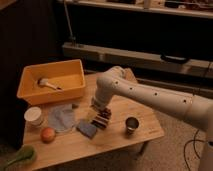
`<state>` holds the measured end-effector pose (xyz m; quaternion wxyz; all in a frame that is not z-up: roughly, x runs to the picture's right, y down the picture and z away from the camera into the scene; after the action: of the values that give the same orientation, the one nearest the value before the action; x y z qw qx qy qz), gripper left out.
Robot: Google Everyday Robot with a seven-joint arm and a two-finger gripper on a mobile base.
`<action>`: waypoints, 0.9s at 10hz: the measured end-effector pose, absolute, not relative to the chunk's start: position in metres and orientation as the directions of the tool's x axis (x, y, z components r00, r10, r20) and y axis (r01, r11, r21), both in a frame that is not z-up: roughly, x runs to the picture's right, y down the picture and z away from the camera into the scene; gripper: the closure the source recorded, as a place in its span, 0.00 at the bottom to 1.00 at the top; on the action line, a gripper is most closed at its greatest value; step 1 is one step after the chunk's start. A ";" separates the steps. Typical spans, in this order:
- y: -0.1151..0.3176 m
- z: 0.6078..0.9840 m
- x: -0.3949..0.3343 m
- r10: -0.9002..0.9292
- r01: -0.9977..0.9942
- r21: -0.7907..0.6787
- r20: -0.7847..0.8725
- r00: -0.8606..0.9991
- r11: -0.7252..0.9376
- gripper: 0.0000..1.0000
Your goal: Place eraser in tray
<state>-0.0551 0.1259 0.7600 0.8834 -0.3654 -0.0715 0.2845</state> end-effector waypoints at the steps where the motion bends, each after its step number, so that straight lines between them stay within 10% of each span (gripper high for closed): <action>1: 0.133 0.770 -0.051 0.554 -0.456 -0.693 -0.097 0.827 0.558 0.20; 9: 0.145 0.807 -0.035 0.522 -0.470 -0.707 -0.166 0.837 0.528 0.20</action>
<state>-0.0345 0.1454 0.8071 0.8734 -0.3942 -0.0331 0.2840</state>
